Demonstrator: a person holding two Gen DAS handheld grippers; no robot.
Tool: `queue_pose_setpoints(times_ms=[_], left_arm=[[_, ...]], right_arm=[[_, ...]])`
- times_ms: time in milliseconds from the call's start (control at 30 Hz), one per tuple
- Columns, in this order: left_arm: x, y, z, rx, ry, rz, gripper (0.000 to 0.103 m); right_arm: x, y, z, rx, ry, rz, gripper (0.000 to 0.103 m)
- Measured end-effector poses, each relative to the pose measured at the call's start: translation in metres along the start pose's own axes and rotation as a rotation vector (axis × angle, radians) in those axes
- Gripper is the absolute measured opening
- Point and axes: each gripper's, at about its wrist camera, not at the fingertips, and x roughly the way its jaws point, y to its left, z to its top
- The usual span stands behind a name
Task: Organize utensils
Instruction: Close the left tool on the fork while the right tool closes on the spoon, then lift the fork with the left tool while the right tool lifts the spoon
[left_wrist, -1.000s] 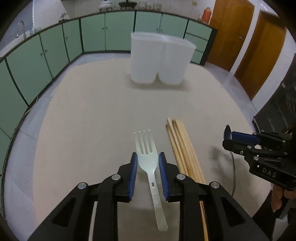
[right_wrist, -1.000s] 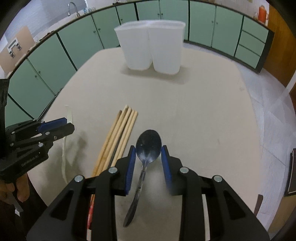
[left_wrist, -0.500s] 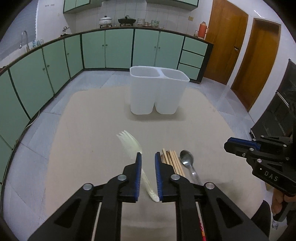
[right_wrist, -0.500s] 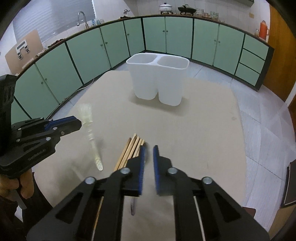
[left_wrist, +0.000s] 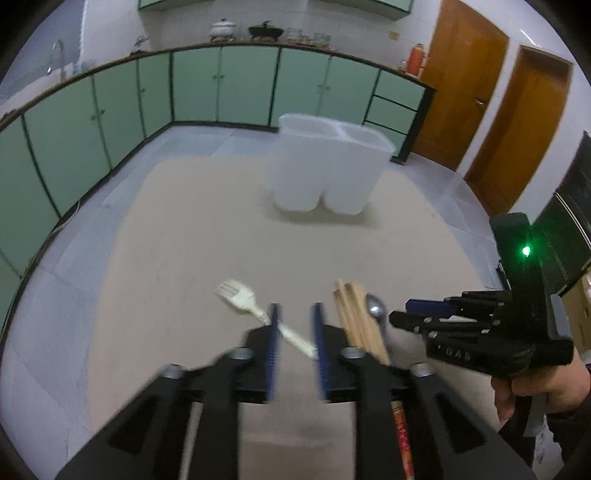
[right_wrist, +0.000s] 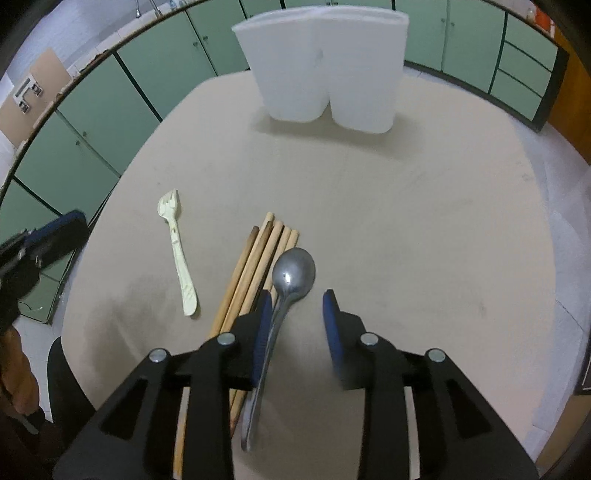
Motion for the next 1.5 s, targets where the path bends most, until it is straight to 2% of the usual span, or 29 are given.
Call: queue_pose_setpoints(times_ms=[133,233,300,433,633,833,867,933,1000,1067,1133,1300,1500], left_arm=[[0.023,0.024,-0.012,-0.09,0.065,-0.017,0.031],[0.034,0.03,-0.017,-0.118,0.094,-0.018,0.031],[0.042,0.031,-0.017,-0.137,0.115,-0.016,0.031],[0.063,0.031,-0.012,-0.165,0.142,-0.011,0.031],[0.091,0.044,0.004,-0.21,0.172,0.041,0.039],[0.104,0.042,0.019,-0.166,0.186,0.074,0.043],[0.106,0.041,0.022,-0.155,0.192,0.082,0.042],[0.108,0.04,0.024,-0.134,0.195,0.089,0.025],[0.109,0.039,0.026,-0.129,0.197,0.052,0.007],[0.104,0.038,0.025,-0.115,0.181,0.027,0.004],[0.092,0.035,0.026,-0.094,0.126,-0.005,0.004],[0.048,0.028,0.032,-0.025,-0.022,-0.051,0.004],[0.01,0.018,0.052,0.012,-0.148,-0.075,0.004]], right_arm=[[0.012,-0.002,0.003,0.019,0.016,0.005,0.029],[0.015,-0.002,0.001,-0.004,0.008,0.006,0.029],[0.014,-0.005,0.003,-0.019,0.004,0.002,0.025],[0.009,-0.01,-0.002,-0.053,-0.008,-0.032,0.023],[0.001,-0.024,-0.012,-0.074,-0.022,-0.06,0.023],[0.003,-0.031,-0.005,-0.049,-0.001,-0.037,0.029],[0.004,-0.03,-0.003,-0.05,0.005,-0.034,0.031],[0.005,-0.028,-0.001,-0.057,0.017,-0.035,0.032],[0.006,-0.026,0.0,-0.068,0.028,-0.045,0.029],[0.003,-0.025,0.0,-0.072,0.027,-0.047,0.027],[0.0,-0.025,-0.001,-0.075,0.018,-0.051,0.027],[-0.028,-0.023,-0.008,-0.074,-0.058,-0.047,0.026],[-0.069,-0.017,-0.006,-0.09,-0.164,-0.054,0.025]])
